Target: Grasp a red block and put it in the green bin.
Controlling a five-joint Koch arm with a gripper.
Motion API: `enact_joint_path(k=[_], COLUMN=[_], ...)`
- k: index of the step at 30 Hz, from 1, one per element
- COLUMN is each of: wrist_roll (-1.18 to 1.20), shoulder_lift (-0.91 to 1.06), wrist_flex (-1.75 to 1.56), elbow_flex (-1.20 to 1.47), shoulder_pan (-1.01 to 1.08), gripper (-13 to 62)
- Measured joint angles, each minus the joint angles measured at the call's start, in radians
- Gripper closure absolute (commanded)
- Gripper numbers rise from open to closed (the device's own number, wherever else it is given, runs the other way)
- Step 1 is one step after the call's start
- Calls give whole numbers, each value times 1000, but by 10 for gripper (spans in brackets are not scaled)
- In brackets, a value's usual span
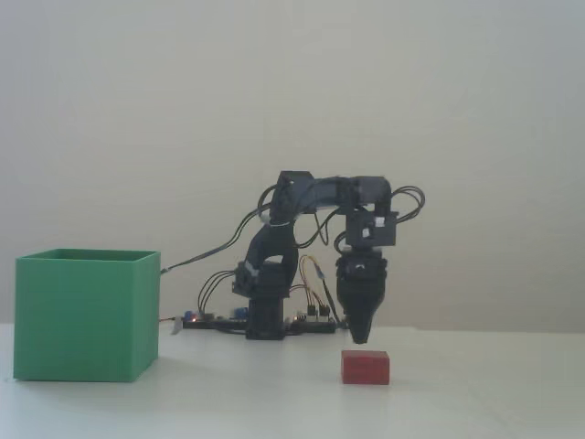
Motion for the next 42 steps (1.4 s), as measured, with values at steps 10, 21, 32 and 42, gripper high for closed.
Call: enact_joint_path(k=[10, 21, 32, 42], wrist_roll=[-2, -8, -8, -21], shoulder_lift=[-12, -14, -44, -109], wrist_flex=[0, 0, 0, 0], elbow_flex=[-3, -3, -49, -49], shoulder_pan=[-26, -120, -94, -78], gripper=[138, 138, 138, 142])
